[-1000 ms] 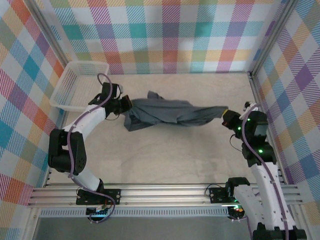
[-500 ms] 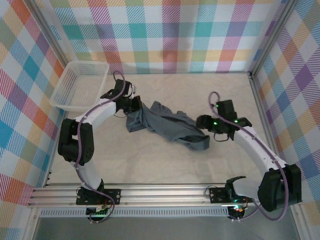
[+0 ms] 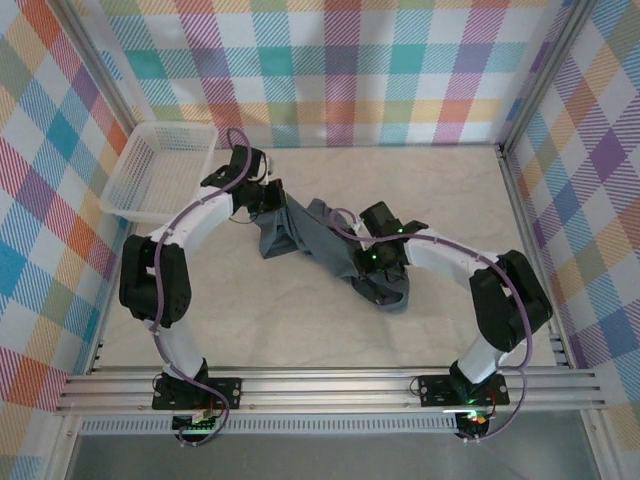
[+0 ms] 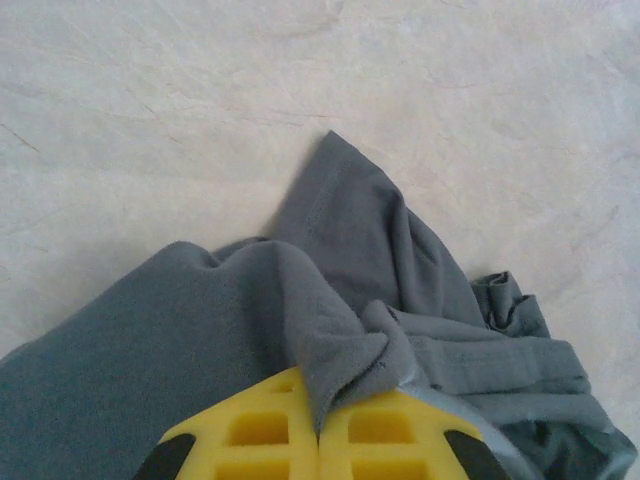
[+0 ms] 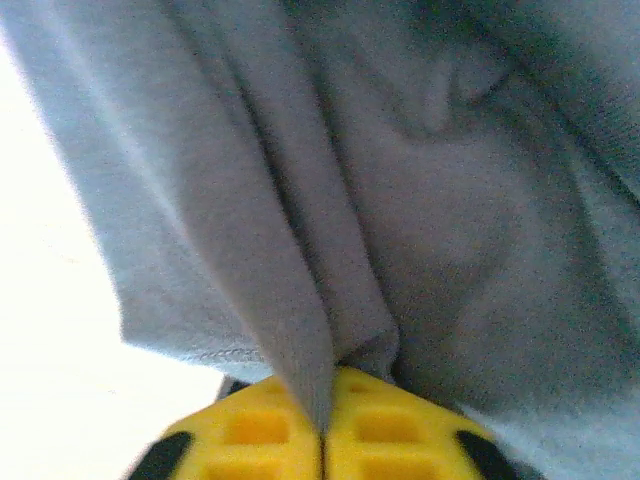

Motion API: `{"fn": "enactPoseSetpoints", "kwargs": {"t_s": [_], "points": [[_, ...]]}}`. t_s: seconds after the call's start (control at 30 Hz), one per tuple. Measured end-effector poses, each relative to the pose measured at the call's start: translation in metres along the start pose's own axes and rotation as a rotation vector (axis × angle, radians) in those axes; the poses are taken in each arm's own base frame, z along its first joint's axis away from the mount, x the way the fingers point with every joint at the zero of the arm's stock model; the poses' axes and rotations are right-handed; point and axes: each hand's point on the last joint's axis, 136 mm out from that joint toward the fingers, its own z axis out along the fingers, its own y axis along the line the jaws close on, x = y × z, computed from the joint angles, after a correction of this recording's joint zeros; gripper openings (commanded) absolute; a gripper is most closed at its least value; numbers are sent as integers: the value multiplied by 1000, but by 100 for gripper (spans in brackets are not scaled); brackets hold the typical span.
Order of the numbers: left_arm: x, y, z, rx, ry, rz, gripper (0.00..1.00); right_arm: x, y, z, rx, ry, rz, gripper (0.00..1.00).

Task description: Fold the inside-out t-shirt

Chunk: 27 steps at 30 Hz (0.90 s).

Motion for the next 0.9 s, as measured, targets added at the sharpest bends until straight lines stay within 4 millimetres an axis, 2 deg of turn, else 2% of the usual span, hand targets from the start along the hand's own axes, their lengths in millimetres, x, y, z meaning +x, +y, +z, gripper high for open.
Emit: {"fn": "enactPoseSetpoints", "kwargs": {"t_s": [0.03,0.07,0.17,0.23,0.3,0.37,0.43,0.5,0.6,0.67,0.73,0.8,0.9], "points": [[-4,0,1,-6,-4,1,1,-6,7,-11,-29,-29,1,0],[-8,0,2,-12,-12,4,7,-14,16,-26,-73,-67,-3,0],[-27,0,5,-27,-48,23,36,-40,47,-85,-227,-206,-16,0],[-39,1,5,-30,-77,34,54,-61,68,-135,-336,-323,-35,0],[-45,2,2,-31,-97,41,63,-75,78,-175,-414,-415,-40,0],[-49,0,-6,-20,-128,59,66,-84,79,-196,-464,-468,-31,0],[-43,-2,-23,-4,-162,79,67,-88,79,-200,-500,-477,-15,0],[-25,-6,-49,17,-193,113,68,-90,76,-191,-519,-453,5,0],[15,-29,-95,101,-264,251,68,-90,77,-173,-553,-401,21,0],[50,-52,-113,174,-280,398,68,-90,78,-164,-572,-372,27,0],[87,-67,-110,226,-239,542,70,-89,79,-159,-593,-352,31,0],[113,-71,-97,243,-176,636,72,-88,81,-159,-611,-344,30,0],[135,-56,-54,200,-51,681,80,-87,85,-162,-640,-340,21,0]]}}
